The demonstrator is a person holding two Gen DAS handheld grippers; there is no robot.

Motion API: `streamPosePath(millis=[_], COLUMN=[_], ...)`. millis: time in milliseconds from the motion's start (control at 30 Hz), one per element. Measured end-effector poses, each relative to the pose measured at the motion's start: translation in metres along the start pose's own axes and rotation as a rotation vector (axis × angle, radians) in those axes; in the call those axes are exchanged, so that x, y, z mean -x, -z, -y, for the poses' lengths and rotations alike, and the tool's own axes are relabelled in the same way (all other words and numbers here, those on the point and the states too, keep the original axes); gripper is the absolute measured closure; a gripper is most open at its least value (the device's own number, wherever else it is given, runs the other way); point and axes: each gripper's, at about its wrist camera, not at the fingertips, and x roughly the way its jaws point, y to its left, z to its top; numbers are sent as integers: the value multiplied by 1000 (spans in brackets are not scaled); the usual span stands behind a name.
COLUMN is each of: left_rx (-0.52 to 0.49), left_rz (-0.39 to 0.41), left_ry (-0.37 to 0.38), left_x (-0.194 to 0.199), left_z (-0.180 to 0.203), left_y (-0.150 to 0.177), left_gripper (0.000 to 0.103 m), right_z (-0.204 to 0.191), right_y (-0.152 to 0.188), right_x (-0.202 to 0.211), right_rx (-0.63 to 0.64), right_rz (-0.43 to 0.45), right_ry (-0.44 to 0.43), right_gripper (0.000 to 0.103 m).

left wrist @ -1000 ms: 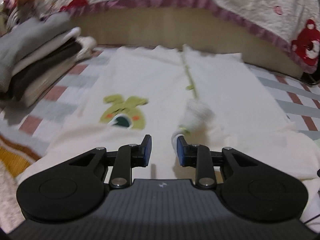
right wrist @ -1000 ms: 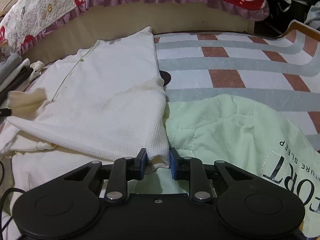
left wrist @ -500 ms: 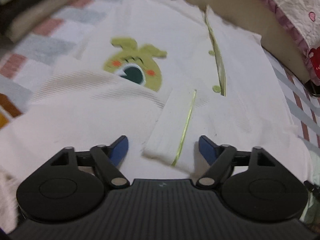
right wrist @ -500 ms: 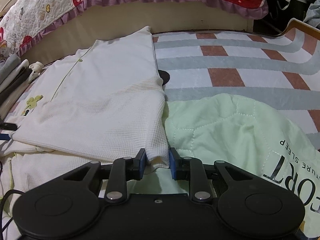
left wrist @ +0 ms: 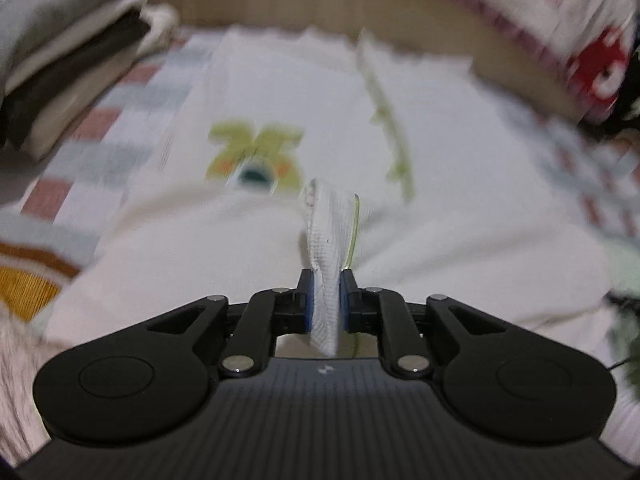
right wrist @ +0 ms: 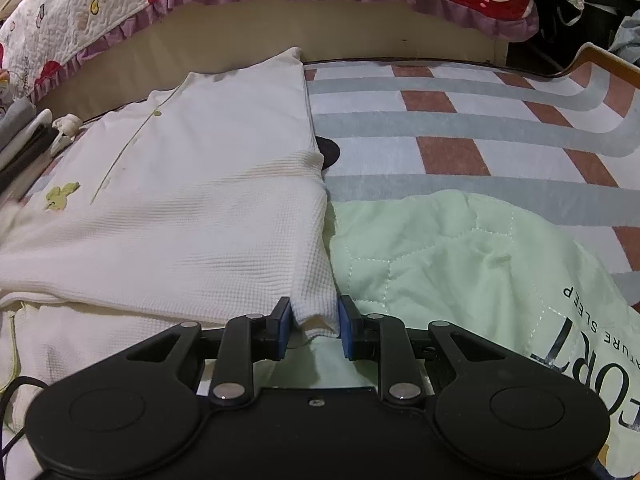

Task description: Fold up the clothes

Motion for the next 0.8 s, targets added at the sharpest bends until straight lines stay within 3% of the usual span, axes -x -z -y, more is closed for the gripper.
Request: streamPosePath(millis=[67,133,200,233,333,433,533,667,733,800], left_rx=[-2,-15,-44,-69,-146,-196,-218,-240,-236,-220], left_rz=[-50,-31,10,31,83,126,127,66,-11,-37], left_ry=[-51,-75,-72,-40,112,225,285,268,204,180], left_x=[-9,-5,3,7,16,16,7,-14,-26,-31], left_z=[0,1,2,4,14,27,39,52,54,49], left_y=[6,5,2,0,-2,-1,2,4,7,8], left_gripper=[81,63,59,59,57,53,52,52,52,52], right_z=[0,6,17,23,39,43,35,15,4,-6], right_y=[-2,-5,-5,-5,-3,0,0,0,0,0], right_x=[0,3,6,8,13,10,5,-7,-14,-20], right_rx=[-7,-59,-150,-203,-363,-460,-484,-484,-480,-475], right_rz=[-7,-12,-18,-29,-63,-139,-173,-249,-290,-332], right_ry=[1,-28,-86,-131,-272,-370,-455,-495,-503,-511], right_gripper=[77,72,66,56,45,41,41,41,41,42])
